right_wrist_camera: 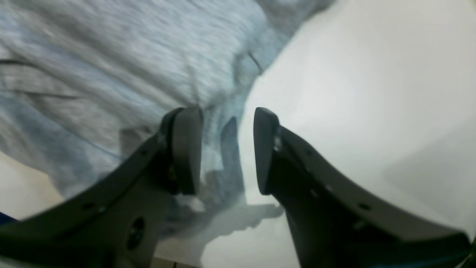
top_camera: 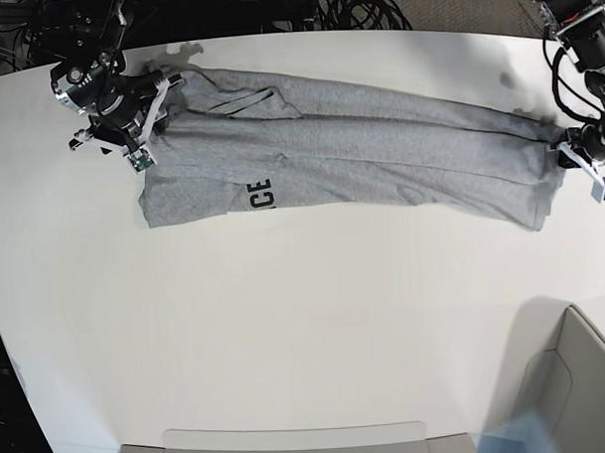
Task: Fold the T-shirt properly
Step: 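Open the left gripper and release the shirt end, then move the left gripper inward along the shirt end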
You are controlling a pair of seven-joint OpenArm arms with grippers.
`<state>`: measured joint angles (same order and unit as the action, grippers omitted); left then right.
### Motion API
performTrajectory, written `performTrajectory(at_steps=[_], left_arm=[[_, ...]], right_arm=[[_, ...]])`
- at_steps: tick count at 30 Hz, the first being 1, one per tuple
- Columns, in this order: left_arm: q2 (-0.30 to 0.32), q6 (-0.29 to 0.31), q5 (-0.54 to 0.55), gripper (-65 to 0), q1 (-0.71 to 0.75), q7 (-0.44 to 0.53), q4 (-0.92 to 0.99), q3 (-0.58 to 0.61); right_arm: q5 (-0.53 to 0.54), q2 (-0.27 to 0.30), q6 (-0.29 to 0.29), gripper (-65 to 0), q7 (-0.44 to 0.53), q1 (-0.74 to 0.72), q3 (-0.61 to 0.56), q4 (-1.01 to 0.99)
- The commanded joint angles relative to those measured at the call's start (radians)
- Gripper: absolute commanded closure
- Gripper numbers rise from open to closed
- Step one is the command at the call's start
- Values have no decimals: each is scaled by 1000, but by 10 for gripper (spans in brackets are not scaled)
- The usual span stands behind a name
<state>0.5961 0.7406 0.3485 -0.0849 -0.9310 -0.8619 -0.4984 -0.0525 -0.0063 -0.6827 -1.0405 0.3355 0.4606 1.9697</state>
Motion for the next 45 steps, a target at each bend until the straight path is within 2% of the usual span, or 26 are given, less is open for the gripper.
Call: performTrajectory(at_steps=[1, 7, 9, 13, 15, 20, 25, 29, 38, 45], left_arm=[[8, -43, -119, 0, 18, -78, 14, 7], [12, -43, -119, 0, 4, -64, 11, 0], [40, -43, -113, 0, -28, -70, 8, -1], [48, -43, -113, 0, -48, -79, -53, -3], [48, -43, -113, 0, -46, -116, -119, -9], [32, -43, -111, 0, -43, -294, -380, -96], [-28, -43, -113, 0, -9, -411, -598, -102], [-86, -43, -113, 0, 27, -465, -762, -102], [-221, -43, -116, 0, 149, -465, -1097, -93], [-281, -43, -116, 0, 228, -465, -1163, 5]], right_arm=[[3, 4, -15, -235, 12, -5, 0, 15], [3, 4, -15, -235, 12, -8, -1, 16], [3, 4, -15, -235, 12, -8, -1, 16], [3, 4, -15, -235, 12, -8, -1, 16], [3, 4, -15, -235, 12, -8, 2, 16], [3, 4, -15, -235, 12, -8, 0, 16], [3, -1, -15, -235, 12, -20, -1, 15], [3, 2, -15, -235, 12, -20, -1, 15], [3, 2, -15, -235, 12, -20, -1, 15], [3, -1, -15, -235, 12, -22, -1, 15]])
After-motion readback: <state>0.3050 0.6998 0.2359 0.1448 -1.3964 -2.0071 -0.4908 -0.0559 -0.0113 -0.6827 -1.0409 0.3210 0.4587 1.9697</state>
